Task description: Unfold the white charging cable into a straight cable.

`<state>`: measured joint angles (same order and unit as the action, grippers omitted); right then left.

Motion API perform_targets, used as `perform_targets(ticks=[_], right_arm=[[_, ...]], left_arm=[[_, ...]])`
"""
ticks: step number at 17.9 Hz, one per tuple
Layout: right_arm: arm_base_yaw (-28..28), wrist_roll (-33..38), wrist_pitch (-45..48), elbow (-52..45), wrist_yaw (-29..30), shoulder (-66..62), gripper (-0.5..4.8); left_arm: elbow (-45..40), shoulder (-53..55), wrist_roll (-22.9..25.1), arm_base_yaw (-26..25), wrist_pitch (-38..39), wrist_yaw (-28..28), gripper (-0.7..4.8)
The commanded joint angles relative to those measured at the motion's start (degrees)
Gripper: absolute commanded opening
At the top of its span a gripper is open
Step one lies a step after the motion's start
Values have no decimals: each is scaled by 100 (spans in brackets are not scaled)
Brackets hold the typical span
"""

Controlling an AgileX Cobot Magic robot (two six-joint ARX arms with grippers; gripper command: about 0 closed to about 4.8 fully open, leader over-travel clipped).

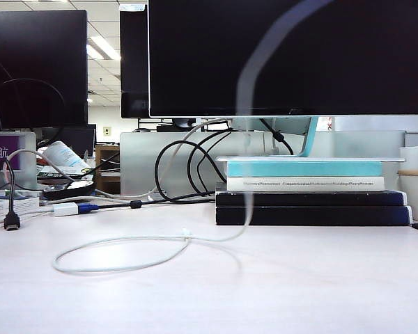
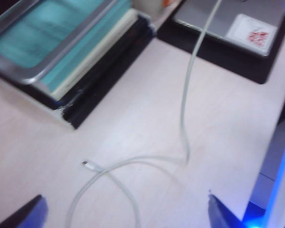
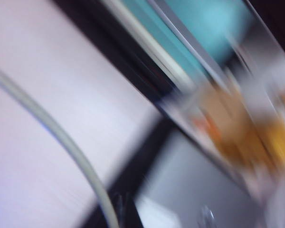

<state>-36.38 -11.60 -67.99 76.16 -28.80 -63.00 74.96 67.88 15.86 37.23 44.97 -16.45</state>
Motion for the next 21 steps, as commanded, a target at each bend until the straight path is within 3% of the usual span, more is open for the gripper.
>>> perform_targets(ticks=[1,4,5,7,8,12,14,18,20,21], right_arm=[[691,483,-243,15,-350,20,-1],[1338,564,-345,9,-413,22,3],[1475,564,-363,9,-409,20,64],[1696,562,-358,9,-415,20,419],[1775,564,-356,9,-435,20,479],[1834,562,-337,2,-321,20,479],[1834,610,-247,-15,234,20,479],[1834,616,50,-293,2721,20,479],[1832,603,247,-699,4509,-22,479],[1825,603,350,-916,4953,-68,479]], left_arm=[[26,-15,22,4,-50,109,479],[26,-15,4,4,-4,511,479],[26,-15,4,4,26,507,479],[26,-15,22,4,138,509,479],[26,-15,24,4,186,507,479],[26,-85,24,4,260,509,479],[26,-238,26,2,256,542,479],[26,-669,26,0,332,885,479],[26,-855,28,2,623,710,479],[26,-850,63,2,844,599,479]])
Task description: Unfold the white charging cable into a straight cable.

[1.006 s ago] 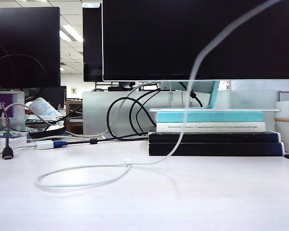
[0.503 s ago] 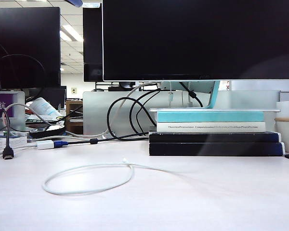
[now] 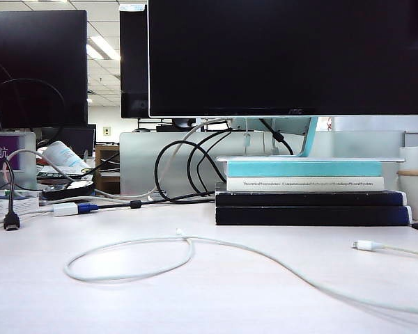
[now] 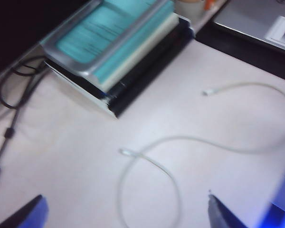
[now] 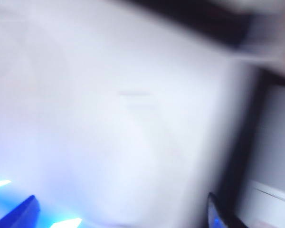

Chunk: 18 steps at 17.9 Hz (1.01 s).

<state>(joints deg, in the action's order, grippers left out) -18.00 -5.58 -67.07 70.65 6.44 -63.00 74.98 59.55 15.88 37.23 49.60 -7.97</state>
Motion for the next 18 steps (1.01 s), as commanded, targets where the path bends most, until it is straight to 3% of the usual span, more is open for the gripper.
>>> perform_targets(ticks=[1,4,9,10,12,13,15,18], right_arm=[[-74,0,289,-509,1386,-160,479],[-396,-48,229,-763,205,-516,479],[-601,-42,389,-807,94,-732,479],[-601,-39,387,-809,90,-699,479],[-601,111,669,-844,-42,-343,479],[-603,254,951,-892,-111,-15,443],[-601,533,1416,-975,-302,710,357],[-601,658,1532,-1008,-986,1698,331]], left_arm=[[24,24,105,2,608,-240,479],[22,387,144,2,1117,-234,479],[22,1421,136,-52,1137,-160,479],[22,1609,131,-111,1290,-74,451],[-39,1685,109,-138,1572,28,318],[-138,1510,105,-214,1565,92,279],[-356,992,-118,-466,1303,125,271],[-721,-4,-435,-761,903,177,268]])
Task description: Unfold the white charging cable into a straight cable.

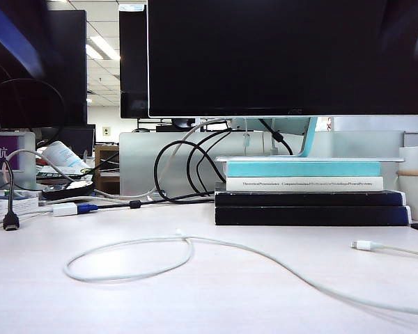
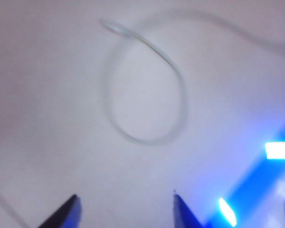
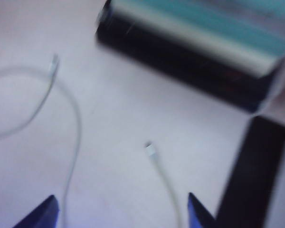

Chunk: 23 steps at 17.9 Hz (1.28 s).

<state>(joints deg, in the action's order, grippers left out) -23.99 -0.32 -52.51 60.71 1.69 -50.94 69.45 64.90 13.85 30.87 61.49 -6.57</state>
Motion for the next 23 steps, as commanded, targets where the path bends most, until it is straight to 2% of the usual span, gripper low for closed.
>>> perform_targets(ticks=[1,3,6,7,8,9,11,12,13,14,15,16,17,18,20,23], right_arm=[[-4,190,98,-20,-592,870,318],[-7,188,232,-46,-730,1449,262],[-7,125,966,-358,-1237,2496,250],[-4,107,1482,-669,-1263,3150,220],[-7,81,1740,-841,-1322,3429,196],[4,-138,2223,-1272,-1399,4065,168],[4,-157,2990,-2218,-1119,4983,168],[-2,-131,3348,-2575,-1049,5075,166],[0,39,3794,-3005,-911,5038,163],[-7,212,4819,-3593,-280,4881,71],[-4,232,5379,-3934,-203,4841,14],[-2,225,5761,-4251,-337,4839,-6],[0,225,5939,-4640,-737,4843,-6],[0,225,5925,-4896,-905,4841,-6],[2,223,6052,-5394,-909,4841,-6],[70,179,6131,-5991,-953,4841,-6]], left_arm=[[-289,-1001,-282,-251,-393,94,267],[-463,-1812,-492,-361,-551,485,267],[-629,-2935,-505,-358,-911,1405,267],[-719,-3550,-442,-358,-1274,1707,261],[-772,-3858,-439,-358,-1532,1692,231],[-876,-4306,-420,-358,-1902,1641,177],[-1272,-4979,-20,-358,-2245,1641,167],[-1456,-5123,-17,-358,-2310,1582,142],[-1775,-5217,-57,-358,-2498,1305,105],[-2238,-5318,-109,-354,-2927,824,89],[-2592,-5372,-299,-356,-3488,492,78],[-2944,-5390,-527,-354,-4203,20,68],[-3547,-5388,-577,-354,-5368,-415,13],[-4000,-5379,-575,-356,-5978,-284,-6],[-4686,-5368,-573,-358,-6146,162,-6],[-5403,-5401,-809,-365,-6459,42,-6]])
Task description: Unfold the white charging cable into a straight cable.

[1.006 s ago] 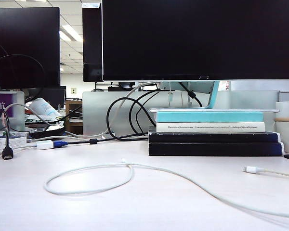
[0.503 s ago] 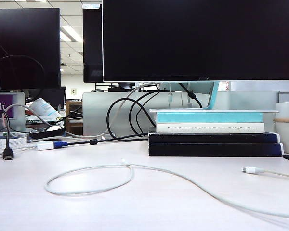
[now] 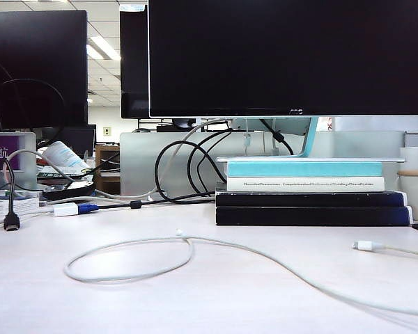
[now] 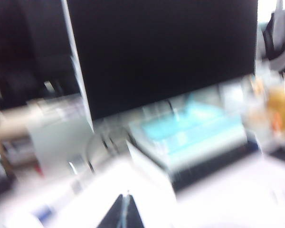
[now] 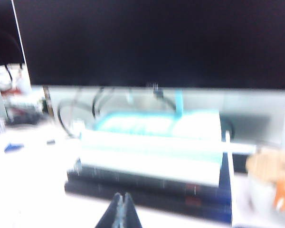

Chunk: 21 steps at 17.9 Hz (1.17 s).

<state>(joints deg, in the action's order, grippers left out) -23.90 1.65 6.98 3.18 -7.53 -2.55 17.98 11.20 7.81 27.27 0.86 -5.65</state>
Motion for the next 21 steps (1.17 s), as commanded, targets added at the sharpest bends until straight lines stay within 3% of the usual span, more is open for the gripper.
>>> perform_targets(ticks=[1,3,5,8,10,16,21], right_arm=[[164,-42,33,-282,-48,-11,-6],[507,-271,122,-282,-31,-22,-6],[1010,-315,195,-282,74,-24,-6],[2013,-162,46,-284,817,-24,-6],[2253,15,-428,-284,1071,-24,-6],[2247,33,-833,-284,870,-24,-6],[2247,435,-1410,-284,929,-24,-5]], left_arm=[[-433,-70,-205,-44,-570,-13,-6],[-588,-101,-179,-382,-514,190,-6],[-704,-125,-98,-1154,-422,-2,-6],[-780,-125,-699,-2990,-415,-1401,-6],[-820,-125,-870,-3746,-295,-1910,-6],[-1222,-125,-857,-3904,-136,-1307,-6],[-1755,-127,-809,-3866,-306,-1462,-6]])
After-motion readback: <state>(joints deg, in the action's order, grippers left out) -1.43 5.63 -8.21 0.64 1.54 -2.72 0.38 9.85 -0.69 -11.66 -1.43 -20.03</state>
